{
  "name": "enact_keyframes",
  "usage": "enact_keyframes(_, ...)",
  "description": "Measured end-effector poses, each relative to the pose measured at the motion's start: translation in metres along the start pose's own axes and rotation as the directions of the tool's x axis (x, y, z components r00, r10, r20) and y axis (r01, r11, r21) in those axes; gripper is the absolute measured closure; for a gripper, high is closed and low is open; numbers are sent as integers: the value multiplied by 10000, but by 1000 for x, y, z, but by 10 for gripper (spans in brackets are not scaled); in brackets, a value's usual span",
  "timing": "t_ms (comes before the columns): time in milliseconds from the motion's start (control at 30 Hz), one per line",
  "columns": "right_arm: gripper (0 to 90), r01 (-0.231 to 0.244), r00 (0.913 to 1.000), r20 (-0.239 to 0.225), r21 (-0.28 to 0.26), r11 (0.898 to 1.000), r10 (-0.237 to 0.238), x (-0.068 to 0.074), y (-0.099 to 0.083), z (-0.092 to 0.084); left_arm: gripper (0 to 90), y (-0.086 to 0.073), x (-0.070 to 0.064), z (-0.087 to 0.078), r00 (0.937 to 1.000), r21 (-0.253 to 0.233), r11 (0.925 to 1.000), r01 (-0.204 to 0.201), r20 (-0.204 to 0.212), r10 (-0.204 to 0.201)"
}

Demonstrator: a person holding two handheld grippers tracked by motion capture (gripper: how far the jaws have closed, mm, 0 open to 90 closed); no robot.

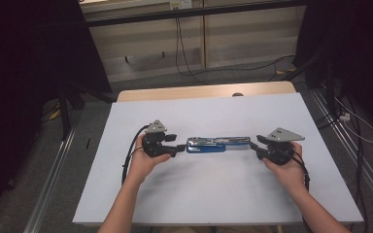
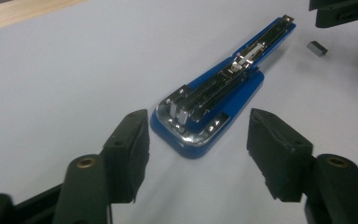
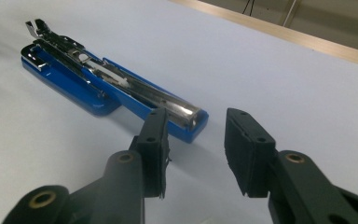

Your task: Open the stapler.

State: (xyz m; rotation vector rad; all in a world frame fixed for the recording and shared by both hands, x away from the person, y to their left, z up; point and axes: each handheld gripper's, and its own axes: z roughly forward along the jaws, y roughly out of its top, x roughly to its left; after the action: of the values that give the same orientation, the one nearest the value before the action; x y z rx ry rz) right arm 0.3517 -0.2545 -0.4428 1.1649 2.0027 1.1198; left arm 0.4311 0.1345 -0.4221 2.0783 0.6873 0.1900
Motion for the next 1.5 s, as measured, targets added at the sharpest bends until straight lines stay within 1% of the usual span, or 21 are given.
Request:
enact_keyframes(67, 573, -24, 10000, 9, 52, 10000, 24, -1, -2, -2, 346, -2, -1, -3, 10000, -1, 10000, -66, -62, 66)
enact_keyframes(200, 501, -5, 10000, 99, 282, 9996, 2, -3, -6, -5, 274, -6, -2, -8, 9997, -60, 10000, 67, -242, -68)
enact_keyframes(333, 438, -106, 9999, 74, 324, 9994, 104, -4, -9, -8, 223, -10, -1, -12, 9991, -59, 9998, 190, -385, -192)
enact_keyframes(400, 413, -125, 9999, 92, 353, 9993, 121, -4, -10, -9, 212, -11, -2, -15, 9988, -102, 9997, 240, -418, -244)
enact_keyframes(500, 336, -241, 9997, 101, 452, 9987, 237, -5, -13, -10, 183, -13, -3, -16, 9989, -22, 9998, 206, -426, -207)
enact_keyframes(600, 269, -408, 9992, 67, 612, 9973, 404, -5, -17, -12, 167, -15, -5, -18, 9989, -61, 9998, 211, -429, -213)
enact_keyframes(733, 207, -589, 9983, 21, 787, 9952, 589, -5, -21, -14, 152, -17, -6, -19, 9981, -28, 9998, 215, -571, -216)
enact_keyframes(833, 202, -636, 9979, -15, 927, 9937, 640, -5, -25, -14, 121, -18, -6, -19, 9977, 35, 9996, 296, -605, -294)
enact_keyframes(900, 216, -690, 9976, 20, 1091, 9916, 692, -4, -26, -14, 116, -19, -7, -21, 9976, -13, 9993, 387, -567, -387)
enact_keyframes(933, 234, -756, 9971, 89, 1218, 9897, 751, -4, -26, -15, 113, -18, -8, -21, 9979, -34, 9996, 284, -588, -285)
enact_keyframes(967, 251, -818, 9966, 138, 1299, 9881, 807, -4, -27, -16, 111, -18, -8, -22, 9978, -93, 9995, 289, -593, -294)
enact_keyframes(1033, 309, -879, 9961, 117, 1392, 9864, 872, -3, -28, -17, 110, -18, -9, -23, 9980, -114, 9998, 176, -609, -182)
enact_keyframes(1067, 350, -829, 9966, 122, 1487, 9854, 820, -3, -28, -18, 109, -18, -9, -23, 9979, -142, 9998, 118, -629, -127)
enact_keyframes(1133, 390, -683, 9977, 167, 1622, 9844, 664, -2, -29, -18, 109, -17, -9, -23, 9977, -136, 9999, 78, -673, -87)
enact_keyframes(1167, 411, -781, 9969, 142, 1684, 9826, 768, -2, -29, -17, 109, -17, -9, -23, 9977, -95, 9999, 33, -675, -39)
enact_keyframes(1233, 462, -953, 9954, 68, 1760, 9798, 956, -2, -30, -17, 109, -18, -9, -23, 9979, -48, 10000, 87, -644, -90)
enact_keyframes(1267, 470, -967, 9953, 87, 1774, 9794, 967, -2, -30, -17, 109, -18, -9, -23, 9980, -50, 10000, 67, -636, -70)
enact_keyframes(1333, 519, -1008, 9948, 66, 1814, 9782, 1013, -2, -30, -18, 110, -18, -8, -23, 9978, -73, 10000, 56, -658, -61)
enact_keyframes(1400, 549, -1049, 9944, 45, 1886, 9764, 1059, -2, -31, -18, 110, -18, -7, -24, 9974, -105, 9999, 26, -718, -34)
enact_keyframes(1467, 573, -1033, 9944, -21, 1973, 9749, 1058, -1, -32, -18, 111, -18, -7, -23, 9978, -124, 9999, 103, -660, -111)
enact_keyframes(1500, 573, -996, 9947, -33, 2019, 9743, 1023, 0, -32, -18, 111, -18, -7, -24, 9974, -84, 10000, 13, -724, -20)
